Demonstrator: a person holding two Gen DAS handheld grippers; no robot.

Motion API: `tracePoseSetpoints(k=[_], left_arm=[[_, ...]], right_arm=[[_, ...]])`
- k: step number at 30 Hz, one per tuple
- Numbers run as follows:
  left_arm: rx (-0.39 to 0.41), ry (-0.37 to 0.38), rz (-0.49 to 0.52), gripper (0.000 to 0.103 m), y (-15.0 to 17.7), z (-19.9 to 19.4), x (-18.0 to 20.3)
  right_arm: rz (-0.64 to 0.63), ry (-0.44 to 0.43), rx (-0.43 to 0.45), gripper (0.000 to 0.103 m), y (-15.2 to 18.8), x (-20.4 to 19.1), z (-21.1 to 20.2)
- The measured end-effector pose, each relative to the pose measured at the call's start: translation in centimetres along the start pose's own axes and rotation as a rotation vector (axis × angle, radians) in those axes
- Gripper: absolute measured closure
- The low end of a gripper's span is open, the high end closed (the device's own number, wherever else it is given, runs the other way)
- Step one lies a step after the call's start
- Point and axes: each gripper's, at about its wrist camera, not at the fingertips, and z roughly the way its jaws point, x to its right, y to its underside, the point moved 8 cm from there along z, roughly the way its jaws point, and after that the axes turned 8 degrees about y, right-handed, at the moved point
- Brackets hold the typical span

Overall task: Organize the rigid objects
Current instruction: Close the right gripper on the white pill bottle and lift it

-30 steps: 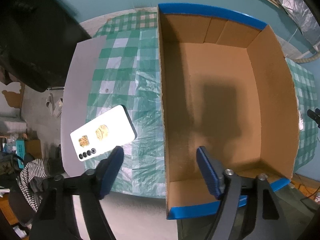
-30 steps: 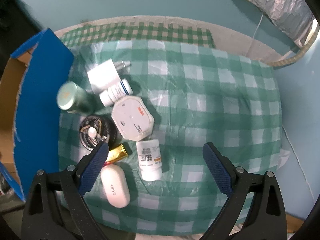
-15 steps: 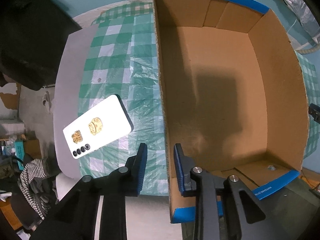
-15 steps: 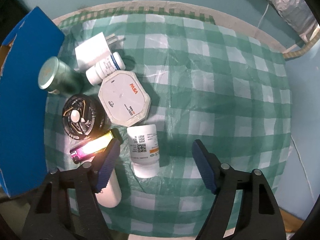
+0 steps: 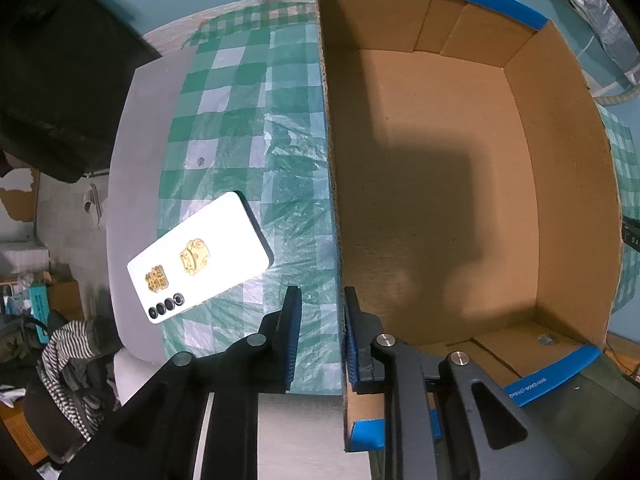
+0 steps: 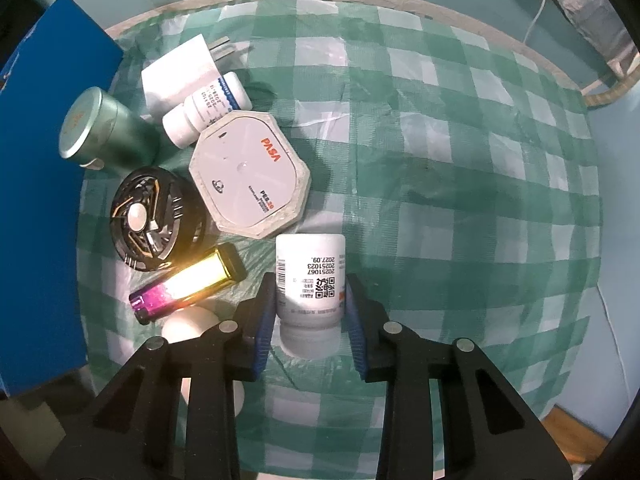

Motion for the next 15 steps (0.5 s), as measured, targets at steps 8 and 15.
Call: tracePoseSetpoints(k=[8, 15], left_arm=[[-0.003, 0.003, 0.013, 0.088, 0.0, 0.0, 0.0], [-0.011, 0.019, 0.025, 0.094, 0.3, -0.2, 0.8]], right_arm=[[-0.008, 0.002, 0.024, 0.072, 0.8, -0.4, -0.4], [0.011, -0.01, 0.033, 0.072, 1.3, -0.5, -1.8]])
